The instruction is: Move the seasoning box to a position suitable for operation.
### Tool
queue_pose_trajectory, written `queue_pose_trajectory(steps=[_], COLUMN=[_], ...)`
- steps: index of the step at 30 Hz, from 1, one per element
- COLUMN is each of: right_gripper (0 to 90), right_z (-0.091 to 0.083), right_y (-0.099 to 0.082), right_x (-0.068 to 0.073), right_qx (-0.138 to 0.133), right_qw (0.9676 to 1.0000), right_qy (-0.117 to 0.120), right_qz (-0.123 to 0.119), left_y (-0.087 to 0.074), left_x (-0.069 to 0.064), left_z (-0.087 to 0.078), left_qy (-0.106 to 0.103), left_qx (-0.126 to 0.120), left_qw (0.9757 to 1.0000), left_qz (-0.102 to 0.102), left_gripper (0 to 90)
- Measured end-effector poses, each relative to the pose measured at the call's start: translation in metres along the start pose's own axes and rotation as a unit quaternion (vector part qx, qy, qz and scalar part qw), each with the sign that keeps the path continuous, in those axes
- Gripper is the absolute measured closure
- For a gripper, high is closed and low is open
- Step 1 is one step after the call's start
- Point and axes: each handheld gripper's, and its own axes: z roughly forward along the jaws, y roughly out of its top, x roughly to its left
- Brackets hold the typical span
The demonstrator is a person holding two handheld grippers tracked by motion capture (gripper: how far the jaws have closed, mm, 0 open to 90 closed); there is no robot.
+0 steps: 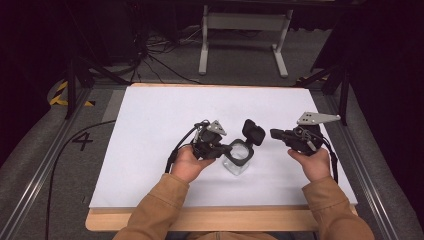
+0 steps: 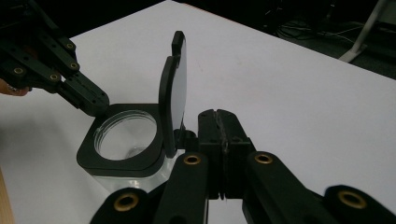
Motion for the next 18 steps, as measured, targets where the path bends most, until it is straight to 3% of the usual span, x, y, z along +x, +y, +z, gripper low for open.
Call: queue_pose_trajectory(steps=[6,18], right_gripper=[89.3,89.3], right_z=[-0.001,0.0], right_y=[0.005,0.016], right_x=[0.005,0.028], right_qx=[-0.019,-0.014], right_qw=[0.9997,0.9991], right_qy=[0.01,0.022], right_qz=[0.006,-0.034], left_y=[-0.002,-0.002], left_x=[0.002,0.002], left_z=[0.001,0.001], left_qy=[-0.004,-0.007], left_qx=[-0.009,-0.01], left_qw=[0.9999,0.9999], left_qz=[-0.004,-0.003], left_gripper=[89.6,89.7])
